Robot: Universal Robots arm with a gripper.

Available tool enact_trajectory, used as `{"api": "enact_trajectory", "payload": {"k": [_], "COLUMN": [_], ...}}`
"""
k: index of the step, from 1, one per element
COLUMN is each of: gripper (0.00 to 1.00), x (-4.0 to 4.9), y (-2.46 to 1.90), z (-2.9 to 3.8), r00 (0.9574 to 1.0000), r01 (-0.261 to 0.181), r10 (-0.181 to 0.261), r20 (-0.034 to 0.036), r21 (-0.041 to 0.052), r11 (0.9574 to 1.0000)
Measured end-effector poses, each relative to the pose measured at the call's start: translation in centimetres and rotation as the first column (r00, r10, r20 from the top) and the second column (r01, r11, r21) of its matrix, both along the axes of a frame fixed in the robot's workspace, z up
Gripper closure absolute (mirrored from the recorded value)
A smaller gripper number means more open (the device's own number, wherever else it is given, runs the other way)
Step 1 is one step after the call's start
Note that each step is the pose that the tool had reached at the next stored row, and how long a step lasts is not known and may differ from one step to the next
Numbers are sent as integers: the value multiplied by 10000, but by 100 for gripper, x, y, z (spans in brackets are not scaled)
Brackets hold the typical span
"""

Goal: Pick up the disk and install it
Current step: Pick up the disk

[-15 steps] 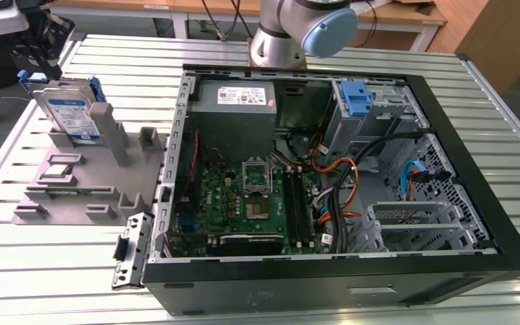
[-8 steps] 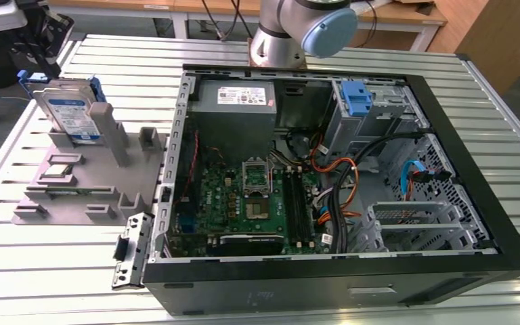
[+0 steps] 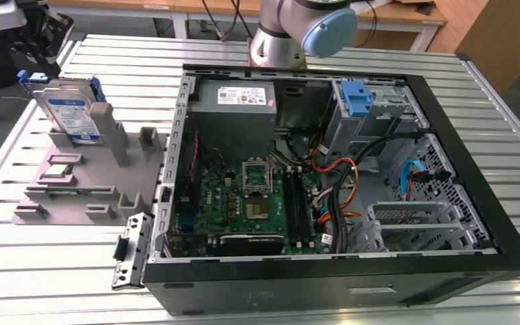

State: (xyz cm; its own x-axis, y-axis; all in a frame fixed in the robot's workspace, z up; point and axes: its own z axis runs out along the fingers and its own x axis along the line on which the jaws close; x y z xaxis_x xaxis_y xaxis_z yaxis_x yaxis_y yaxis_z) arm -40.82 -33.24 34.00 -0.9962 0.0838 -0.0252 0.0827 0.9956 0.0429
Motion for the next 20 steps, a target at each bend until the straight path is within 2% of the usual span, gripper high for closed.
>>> {"api": "enact_trajectory", "payload": {"k": [6, 10, 16, 20], "gripper": [90, 90, 90, 90], "x": [0, -1, 0, 0], "y": [0, 0, 0, 0], "z": [1, 2, 1, 1], "r00": [10000, 9995, 9994, 9982], "r01": [-25, -324, -359, -595], "r10": [25, 324, 359, 595], "r20": [0, -1, -1, 0], "r21": [1, -1, -1, 0], "r11": [10000, 9995, 9994, 9982]}}
